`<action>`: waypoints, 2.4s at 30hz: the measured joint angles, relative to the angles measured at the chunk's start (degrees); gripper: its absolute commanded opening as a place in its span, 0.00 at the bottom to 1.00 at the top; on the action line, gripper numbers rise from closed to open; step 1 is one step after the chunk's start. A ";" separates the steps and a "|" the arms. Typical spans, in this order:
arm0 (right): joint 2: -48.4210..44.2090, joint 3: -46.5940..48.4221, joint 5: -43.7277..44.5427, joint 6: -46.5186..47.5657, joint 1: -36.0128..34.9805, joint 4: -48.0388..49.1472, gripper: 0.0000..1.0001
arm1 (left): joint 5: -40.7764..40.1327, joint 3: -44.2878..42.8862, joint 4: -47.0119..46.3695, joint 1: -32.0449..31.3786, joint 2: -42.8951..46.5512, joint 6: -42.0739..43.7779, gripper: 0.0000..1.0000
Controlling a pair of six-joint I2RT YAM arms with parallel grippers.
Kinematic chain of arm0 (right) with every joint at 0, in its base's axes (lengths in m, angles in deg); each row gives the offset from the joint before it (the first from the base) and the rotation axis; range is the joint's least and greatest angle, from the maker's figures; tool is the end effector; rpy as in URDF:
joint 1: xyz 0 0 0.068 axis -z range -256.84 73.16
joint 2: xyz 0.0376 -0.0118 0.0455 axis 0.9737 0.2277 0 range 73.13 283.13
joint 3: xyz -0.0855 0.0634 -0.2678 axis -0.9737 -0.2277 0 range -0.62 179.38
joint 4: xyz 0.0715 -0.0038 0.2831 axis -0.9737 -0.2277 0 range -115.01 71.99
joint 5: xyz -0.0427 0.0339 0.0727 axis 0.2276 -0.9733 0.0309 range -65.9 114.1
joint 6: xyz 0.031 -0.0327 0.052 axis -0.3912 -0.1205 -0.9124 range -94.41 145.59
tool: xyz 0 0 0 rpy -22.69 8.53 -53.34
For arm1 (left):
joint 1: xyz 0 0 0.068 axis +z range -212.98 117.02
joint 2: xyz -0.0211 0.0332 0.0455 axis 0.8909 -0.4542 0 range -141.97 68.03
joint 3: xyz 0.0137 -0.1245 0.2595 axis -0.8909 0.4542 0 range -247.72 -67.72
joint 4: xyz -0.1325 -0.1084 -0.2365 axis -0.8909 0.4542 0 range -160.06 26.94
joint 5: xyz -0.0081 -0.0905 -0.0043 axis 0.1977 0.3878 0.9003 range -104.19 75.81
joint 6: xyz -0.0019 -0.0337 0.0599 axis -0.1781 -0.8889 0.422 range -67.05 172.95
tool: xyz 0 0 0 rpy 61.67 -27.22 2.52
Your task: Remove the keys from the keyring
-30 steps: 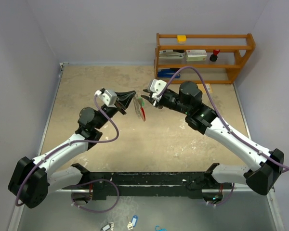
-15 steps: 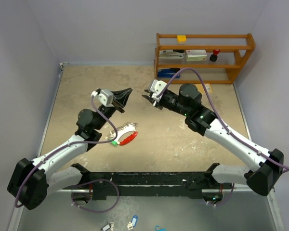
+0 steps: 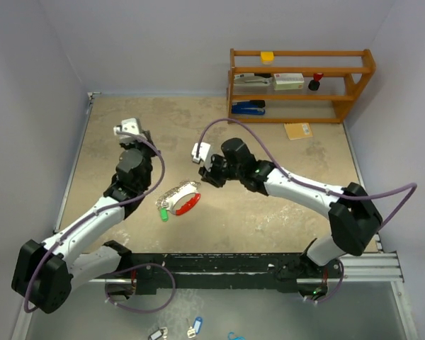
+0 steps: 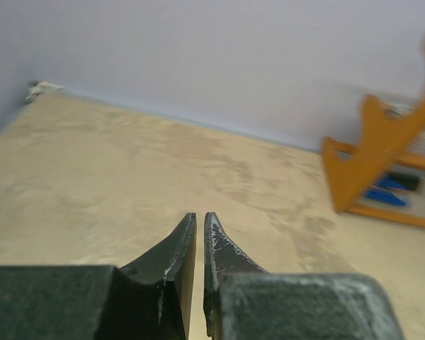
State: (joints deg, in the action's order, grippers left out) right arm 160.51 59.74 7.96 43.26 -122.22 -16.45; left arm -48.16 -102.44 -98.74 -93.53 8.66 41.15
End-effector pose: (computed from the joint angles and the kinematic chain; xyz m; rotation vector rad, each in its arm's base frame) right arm 0.2676 0.2932 0.2657 -1.2211 1.6416 0.5888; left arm 0.2520 -0.1126 0.3017 -0.2310 1.4964 -0.1476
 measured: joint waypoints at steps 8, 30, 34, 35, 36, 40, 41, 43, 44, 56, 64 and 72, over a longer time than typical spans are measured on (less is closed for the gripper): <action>4.72 -0.74 1.66 -2.21 -9.38 4.11 0.42 | -3.78 -0.72 9.70 17.07 0.04 -12.83 0.07; 27.78 8.96 19.63 -17.09 -18.88 16.33 0.64 | -15.82 5.64 14.88 22.69 3.10 -18.67 0.09; 27.78 9.16 19.69 -18.95 -18.99 18.16 0.67 | -15.78 5.66 16.28 23.10 1.66 -18.69 0.09; 27.78 9.16 19.67 -19.43 -19.04 18.75 0.67 | -15.78 5.66 16.28 23.10 1.68 -18.71 0.09; 27.78 9.16 19.65 -19.87 -19.12 19.34 0.68 | -15.76 5.66 16.20 23.10 1.68 -18.71 0.09; 27.78 9.16 19.54 -21.24 -19.54 21.09 0.68 | -15.78 5.70 16.24 23.10 1.70 -18.71 0.09; 27.80 9.20 19.45 -21.42 -19.71 21.31 0.69 | -15.80 5.70 16.26 23.10 1.73 -18.71 0.09; 27.93 9.57 19.39 -21.64 -20.15 21.46 0.70 | -15.82 5.73 16.28 23.10 1.81 -18.71 0.09; 28.15 9.84 19.37 -21.66 -20.35 21.53 0.72 | -15.87 5.75 16.31 23.10 1.92 -18.71 0.09; 32.09 10.36 19.12 -21.79 -22.05 21.05 0.73 | -16.24 6.23 16.28 23.10 2.78 -19.12 0.09; 32.63 11.21 22.77 -22.10 -22.05 19.78 0.67 | -16.28 6.23 16.28 23.10 3.08 -19.12 0.09; 31.67 10.64 26.23 -22.95 -22.05 17.90 0.63 | -16.35 6.25 16.06 23.19 4.02 -19.17 0.08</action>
State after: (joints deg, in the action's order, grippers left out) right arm 192.18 70.38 34.19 20.31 -144.28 1.45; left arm -64.51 -96.19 -82.68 -70.34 12.68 21.99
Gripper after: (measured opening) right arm 0.672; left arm 0.088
